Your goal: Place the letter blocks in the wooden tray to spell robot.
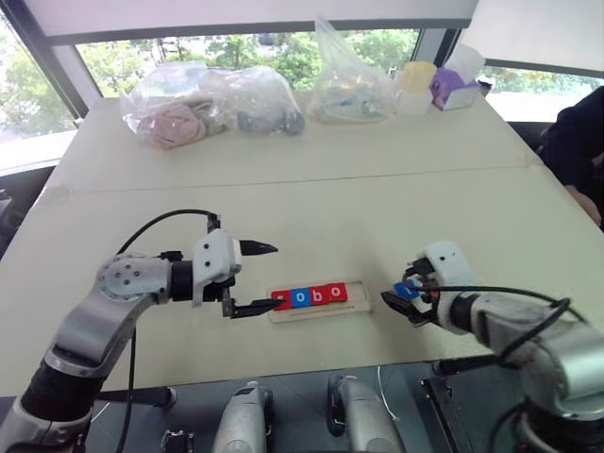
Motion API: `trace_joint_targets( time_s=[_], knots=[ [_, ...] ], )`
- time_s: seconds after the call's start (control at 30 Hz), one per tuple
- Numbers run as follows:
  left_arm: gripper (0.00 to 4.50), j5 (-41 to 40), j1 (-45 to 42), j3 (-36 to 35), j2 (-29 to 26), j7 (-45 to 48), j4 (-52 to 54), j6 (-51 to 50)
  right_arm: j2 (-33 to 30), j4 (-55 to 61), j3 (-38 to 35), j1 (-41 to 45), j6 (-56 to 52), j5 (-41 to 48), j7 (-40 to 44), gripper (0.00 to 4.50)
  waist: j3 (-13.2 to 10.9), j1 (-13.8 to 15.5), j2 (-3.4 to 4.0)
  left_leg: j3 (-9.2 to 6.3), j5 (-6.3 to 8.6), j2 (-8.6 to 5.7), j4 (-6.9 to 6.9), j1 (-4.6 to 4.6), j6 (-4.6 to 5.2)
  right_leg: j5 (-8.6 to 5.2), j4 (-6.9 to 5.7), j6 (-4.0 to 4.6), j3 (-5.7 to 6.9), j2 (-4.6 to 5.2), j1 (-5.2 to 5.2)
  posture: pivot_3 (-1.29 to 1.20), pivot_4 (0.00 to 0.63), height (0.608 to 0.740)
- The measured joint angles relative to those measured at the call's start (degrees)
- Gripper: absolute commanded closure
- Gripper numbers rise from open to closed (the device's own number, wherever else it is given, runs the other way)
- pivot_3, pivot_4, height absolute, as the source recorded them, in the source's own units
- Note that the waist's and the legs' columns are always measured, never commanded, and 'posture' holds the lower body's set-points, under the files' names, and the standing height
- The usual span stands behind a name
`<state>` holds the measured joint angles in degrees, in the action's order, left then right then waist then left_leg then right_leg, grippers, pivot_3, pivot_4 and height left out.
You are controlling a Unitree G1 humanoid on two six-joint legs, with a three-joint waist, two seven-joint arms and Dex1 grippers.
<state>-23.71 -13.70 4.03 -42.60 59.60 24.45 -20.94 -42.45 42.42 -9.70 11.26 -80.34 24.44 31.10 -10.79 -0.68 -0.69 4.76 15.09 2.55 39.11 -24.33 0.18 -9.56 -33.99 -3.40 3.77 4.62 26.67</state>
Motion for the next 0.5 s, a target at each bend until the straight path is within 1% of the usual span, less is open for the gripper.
trace_joint_targets(
  time_s=[0.03,0.07,0.13,0.2,0.27,0.37,0.4,0.5],
  knots=[
    [0.00,0.04,-0.08,0.29,0.09,0.00,-0.01,0.00,-5.25,-2.25,0.28,-0.49,6.40,0.29,5.42,0.02,-0.01,0.06,0.01,-0.02,0.00,-0.05,-0.03,0.00,0.00,-0.01,0.00,-0.01,0.00,-0.01,0.01,0.00,0.150,0.740],
    [0.00,0.07,-0.10,0.48,0.10,0.00,-0.04,0.00,-7.81,-3.49,0.29,-0.85,9.94,0.41,8.62,0.02,-0.01,0.05,-0.02,-0.05,0.00,-0.05,-0.06,0.02,0.00,-0.02,0.00,-0.02,0.01,-0.05,-0.02,0.00,0.150,0.740],
    [0.00,0.26,-0.55,1.34,0.53,-0.02,-0.11,0.02,-13.95,-7.34,0.78,-3.66,22.23,0.57,19.34,0.02,-0.01,0.18,-0.06,-0.12,0.00,-0.05,-0.08,0.02,0.00,-0.05,-0.01,-0.05,0.05,-0.11,-0.04,0.00,0.150,0.740],
    [0.00,0.58,-0.83,1.67,0.74,-0.05,-0.35,0.02,-17.75,-11.95,3.14,-4.82,32.28,0.05,27.97,0.02,-0.02,0.07,-0.08,-0.13,0.00,-0.04,-0.07,0.03,0.01,-0.05,-0.01,-0.05,0.03,-0.12,-0.04,0.00,0.150,0.740],
    [0.00,0.66,-1.77,1.93,1.06,-0.09,-0.83,0.05,-18.84,-17.02,5.38,-4.29,38.89,-1.80,31.93,0.02,-0.04,-0.03,-0.10,-0.08,-0.01,-0.04,0.01,0.04,0.01,-0.04,-0.01,-0.05,0.02,-0.11,-0.05,0.00,0.150,0.740],
    [0.00,0.70,-1.92,1.90,1.07,-0.16,-0.92,0.09,-19.21,-25.73,10.37,-1.13,48.91,-5.79,36.52,0.02,-0.04,-0.07,-0.10,-0.02,-0.01,-0.04,0.06,0.08,0.01,-0.04,-0.01,-0.05,0.00,-0.07,-0.07,0.00,0.150,0.740],
    [0.00,0.74,-1.89,1.91,1.06,-0.24,-1.02,0.08,-18.72,-29.04,12.24,0.73,52.01,-7.03,37.77,0.02,-0.05,-0.06,-0.11,-0.02,-0.01,-0.05,0.07,0.10,0.01,-0.04,-0.02,-0.04,0.00,-0.07,-0.09,0.00,0.150,0.740],
    [0.00,0.76,-1.81,1.94,1.14,-0.60,-1.00,0.09,-16.18,-36.40,15.00,5.92,56.69,-8.83,39.77,0.02,-0.05,-0.01,-0.11,0.00,-0.01,-0.05,0.07,0.09,0.01,-0.03,-0.06,-0.04,-0.01,-0.07,-0.07,0.00,0.150,0.740]
  ],
)
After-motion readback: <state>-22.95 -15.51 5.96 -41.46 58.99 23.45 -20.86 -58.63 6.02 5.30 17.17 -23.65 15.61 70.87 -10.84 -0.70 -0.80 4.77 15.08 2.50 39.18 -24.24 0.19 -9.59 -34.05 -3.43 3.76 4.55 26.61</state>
